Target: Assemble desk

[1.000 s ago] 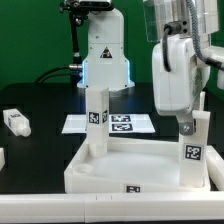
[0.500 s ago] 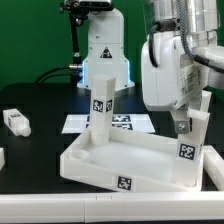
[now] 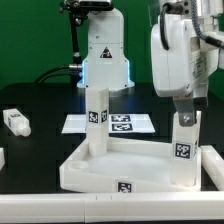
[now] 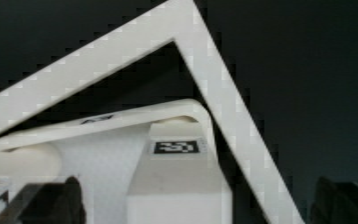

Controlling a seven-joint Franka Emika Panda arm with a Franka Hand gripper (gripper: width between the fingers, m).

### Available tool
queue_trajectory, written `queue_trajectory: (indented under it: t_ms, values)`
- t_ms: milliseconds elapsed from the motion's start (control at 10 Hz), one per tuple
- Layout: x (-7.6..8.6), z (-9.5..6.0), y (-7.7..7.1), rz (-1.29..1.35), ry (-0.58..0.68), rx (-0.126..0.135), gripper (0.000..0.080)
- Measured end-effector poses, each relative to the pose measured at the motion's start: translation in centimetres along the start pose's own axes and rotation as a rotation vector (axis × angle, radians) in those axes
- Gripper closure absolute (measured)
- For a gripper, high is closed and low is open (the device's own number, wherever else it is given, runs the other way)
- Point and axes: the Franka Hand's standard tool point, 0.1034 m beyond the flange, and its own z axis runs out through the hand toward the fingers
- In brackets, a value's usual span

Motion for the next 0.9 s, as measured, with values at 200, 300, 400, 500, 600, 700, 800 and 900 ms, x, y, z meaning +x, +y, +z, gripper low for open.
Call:
queue_trajectory:
  t_ms: [200,300,400,500,600,700,800,900]
  values:
    - [0.0,0.1,0.1,0.002,0.002,-0.001,0.0154]
    - [0.0,0.2,0.1,0.002,0.003,-0.002,0.0151]
    - [0.1,0.2,0.1,0.002,0.003,-0.002,0.0151]
    - [0.1,0.3,0.1,0.002,0.004,-0.002,0.0151]
    - [0.2,0.0,-0.1,-0.023,0.002,0.001,0.0151]
    - [0.9,-1.2,-0.7,-0.068,-0.007,0.013,0.0151]
    - [1.9,-2.5,-0.8,-0.091,-0.018,0.022,0.0151]
    - [2.9,-3.8,-0.4,-0.108,-0.026,0.011,0.0151]
